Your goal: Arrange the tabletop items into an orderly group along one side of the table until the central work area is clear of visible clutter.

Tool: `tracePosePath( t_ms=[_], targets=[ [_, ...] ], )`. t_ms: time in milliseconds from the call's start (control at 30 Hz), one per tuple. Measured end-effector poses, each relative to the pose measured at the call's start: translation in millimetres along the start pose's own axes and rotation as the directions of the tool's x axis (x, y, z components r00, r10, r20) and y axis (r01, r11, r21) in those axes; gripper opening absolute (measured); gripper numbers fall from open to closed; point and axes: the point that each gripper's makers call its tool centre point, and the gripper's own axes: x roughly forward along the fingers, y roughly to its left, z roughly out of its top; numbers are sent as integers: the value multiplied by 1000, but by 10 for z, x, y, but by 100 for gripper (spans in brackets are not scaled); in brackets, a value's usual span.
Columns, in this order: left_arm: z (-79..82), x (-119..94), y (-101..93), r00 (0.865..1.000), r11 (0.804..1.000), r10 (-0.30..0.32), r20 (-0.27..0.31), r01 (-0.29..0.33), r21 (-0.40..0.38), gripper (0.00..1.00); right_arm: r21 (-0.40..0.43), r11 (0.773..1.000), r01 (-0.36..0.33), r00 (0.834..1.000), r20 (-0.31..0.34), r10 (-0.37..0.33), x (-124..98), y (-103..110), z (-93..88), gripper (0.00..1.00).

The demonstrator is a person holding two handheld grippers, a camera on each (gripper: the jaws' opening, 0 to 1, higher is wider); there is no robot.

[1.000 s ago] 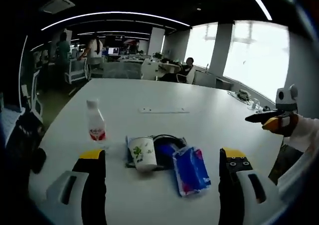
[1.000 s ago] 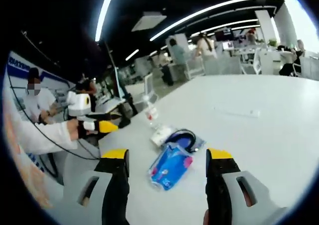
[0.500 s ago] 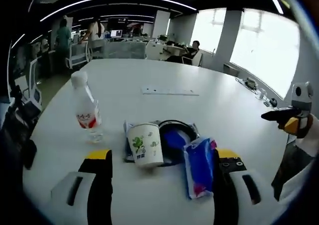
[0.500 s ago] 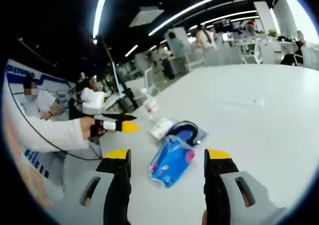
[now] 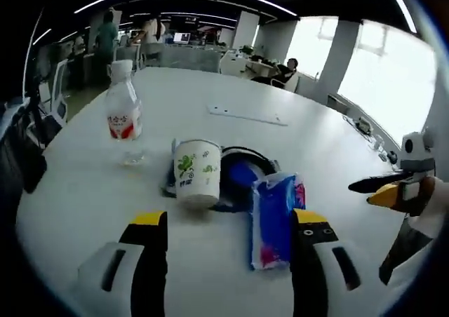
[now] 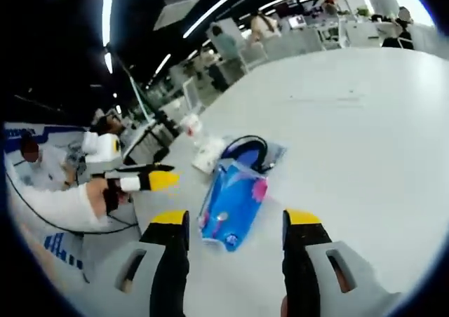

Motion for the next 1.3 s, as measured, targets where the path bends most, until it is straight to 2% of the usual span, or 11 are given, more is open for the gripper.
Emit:
tracePosePath(
  t_ms=[100,233,367,533,600,633,767,900,1067,1200,1300],
  targets=[
    [-194,-9,-34,1000,995,5,-3,-6,-96,67,-77,997,-10,999,-36,8,51,-12,37,51],
    [-320,18,-76,1000,995,2,-9,-3,-103,65,-211,977,-31,997,-78,14,177,-50,169,49],
    [-440,36,-168,1000,994,-10,-26,7,-114,60,-376,925,-48,990,-143,-7,347,-121,297,48],
    [-560,59,-215,1000,976,-4,-22,-1,-217,51,-514,851,-102,980,-199,-2,560,-144,417,45],
    [-584,58,-228,1000,972,-2,-22,-3,-236,47,-559,821,-118,973,-231,-17,634,-179,400,42],
    [-593,57,-231,1000,969,1,-24,-6,-248,45,-561,818,-126,970,-241,-17,670,-187,382,42],
    [-632,73,-247,1000,952,-2,-25,-6,-307,40,-608,771,-192,950,-311,-9,802,-192,239,37],
    [-662,93,-241,1000,925,-1,-23,-8,-379,31,-606,771,-198,940,-340,-26,884,-229,137,31],
    [-722,118,-306,999,927,-27,-44,8,-375,22,-614,755,-230,926,-377,-24,934,-209,-12,25],
    [-782,150,-346,996,928,-46,-71,16,-373,19,-612,760,-219,929,-368,-28,965,-216,-55,15],
    [-826,166,-361,995,920,-56,-88,17,-391,14,-630,749,-203,934,-355,-46,951,-266,-78,3]
  ],
)
